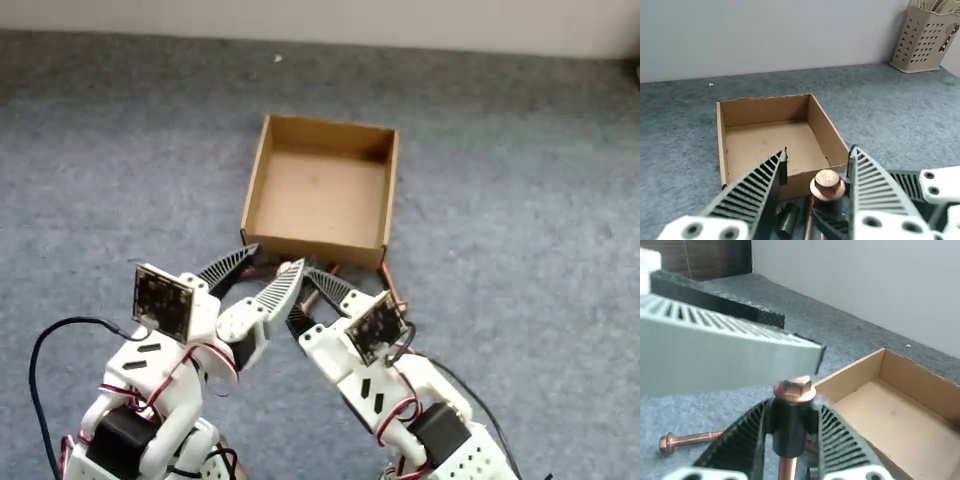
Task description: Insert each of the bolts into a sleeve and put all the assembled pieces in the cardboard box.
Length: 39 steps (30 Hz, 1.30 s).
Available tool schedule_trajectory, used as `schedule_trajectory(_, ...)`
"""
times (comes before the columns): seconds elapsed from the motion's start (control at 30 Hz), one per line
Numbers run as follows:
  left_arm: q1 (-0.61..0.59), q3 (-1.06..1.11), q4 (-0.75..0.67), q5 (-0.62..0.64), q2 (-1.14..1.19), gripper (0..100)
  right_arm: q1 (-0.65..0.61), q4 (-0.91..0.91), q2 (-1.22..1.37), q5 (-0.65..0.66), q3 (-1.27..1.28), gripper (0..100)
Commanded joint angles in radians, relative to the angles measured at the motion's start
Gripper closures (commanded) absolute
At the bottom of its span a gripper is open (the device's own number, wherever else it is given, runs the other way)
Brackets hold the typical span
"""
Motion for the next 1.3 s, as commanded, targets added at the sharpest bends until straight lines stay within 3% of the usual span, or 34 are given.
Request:
schedule_trajectory(0.0,-0.016,-0.039,-0.002,0.014,-0.007,77,0.001,-0.025,-0.018,0.006,-0.051,99.5)
schedule_trajectory(0.13,-0.076,-0.068,-0.005,0.018,-0.007,77,0.084,-0.025,-0.018,0.003,-0.050,99.5)
schedule_trajectory(0.3,-0.216,-0.104,-0.003,0.018,-0.007,77,0.216,-0.007,-0.013,-0.146,-0.050,99.5)
schedule_trajectory(0.53,-0.401,0.021,0.043,0.018,-0.007,77,0.275,0.151,-0.010,-0.149,-0.071,99.5)
schedule_trajectory(0.6,-0.449,0.073,0.041,0.017,-0.007,82,0.277,0.173,0.015,-0.149,-0.094,99.5)
schedule_trajectory(0.8,-0.541,0.160,0.037,-0.008,-0.007,99,0.277,0.243,0.306,-0.150,-0.291,99.5)
schedule_trajectory(0.9,-0.575,0.180,0.041,-0.071,-0.007,99,0.277,0.240,0.486,-0.150,-0.398,99.5)
schedule_trajectory(1.1,-0.622,0.303,0.040,-0.081,-0.007,99,0.277,0.232,0.783,-0.150,-0.630,99.5)
schedule_trajectory(1.27,-0.621,0.407,0.035,-0.144,-0.007,99,0.278,0.122,0.960,-0.149,-0.765,99.5)
